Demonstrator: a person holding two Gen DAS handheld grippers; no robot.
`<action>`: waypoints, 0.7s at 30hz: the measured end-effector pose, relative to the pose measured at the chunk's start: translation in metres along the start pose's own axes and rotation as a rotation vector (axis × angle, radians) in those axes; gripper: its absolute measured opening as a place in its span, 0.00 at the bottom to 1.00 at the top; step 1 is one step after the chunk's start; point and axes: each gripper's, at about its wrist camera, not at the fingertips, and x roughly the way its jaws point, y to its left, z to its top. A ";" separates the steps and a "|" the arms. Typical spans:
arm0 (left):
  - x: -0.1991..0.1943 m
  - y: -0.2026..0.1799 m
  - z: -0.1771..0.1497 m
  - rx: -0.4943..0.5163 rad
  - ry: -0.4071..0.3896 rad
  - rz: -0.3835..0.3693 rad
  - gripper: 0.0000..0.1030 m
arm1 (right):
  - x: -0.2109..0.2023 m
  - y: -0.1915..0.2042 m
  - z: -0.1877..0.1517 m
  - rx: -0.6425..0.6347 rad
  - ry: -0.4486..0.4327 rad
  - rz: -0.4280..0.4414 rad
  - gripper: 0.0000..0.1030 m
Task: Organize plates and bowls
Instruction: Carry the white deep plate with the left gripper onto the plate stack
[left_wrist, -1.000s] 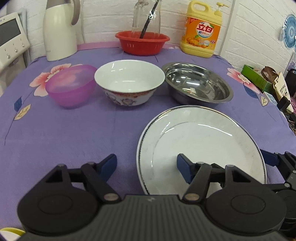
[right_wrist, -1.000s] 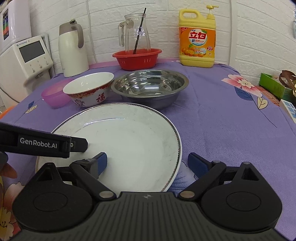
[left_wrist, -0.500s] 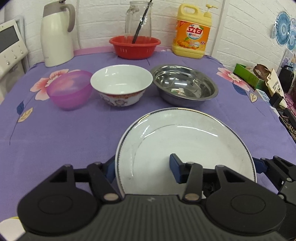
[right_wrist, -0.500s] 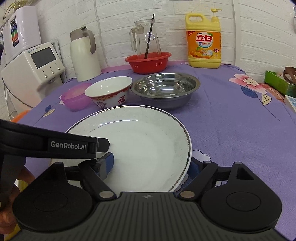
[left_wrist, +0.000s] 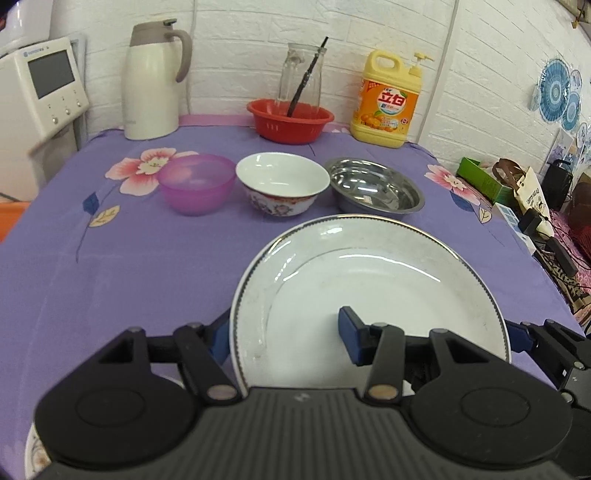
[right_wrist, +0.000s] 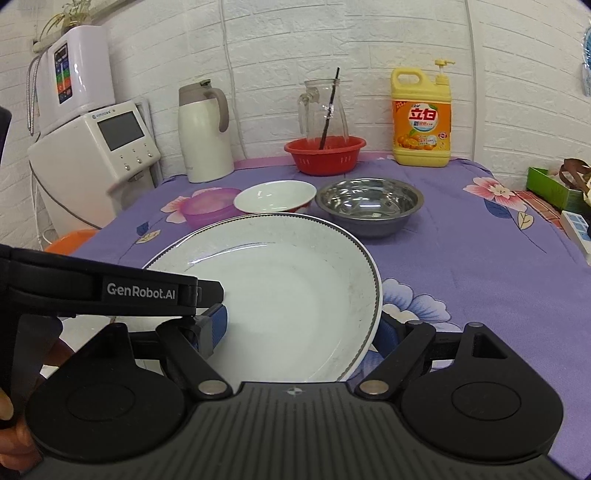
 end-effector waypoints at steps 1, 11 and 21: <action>-0.008 0.006 -0.003 -0.003 -0.007 0.009 0.46 | -0.003 0.008 -0.001 -0.005 -0.004 0.010 1.00; -0.075 0.076 -0.047 -0.072 -0.046 0.120 0.46 | -0.017 0.086 -0.021 -0.066 0.011 0.137 1.00; -0.090 0.114 -0.087 -0.152 -0.034 0.136 0.45 | -0.014 0.126 -0.046 -0.150 0.065 0.170 1.00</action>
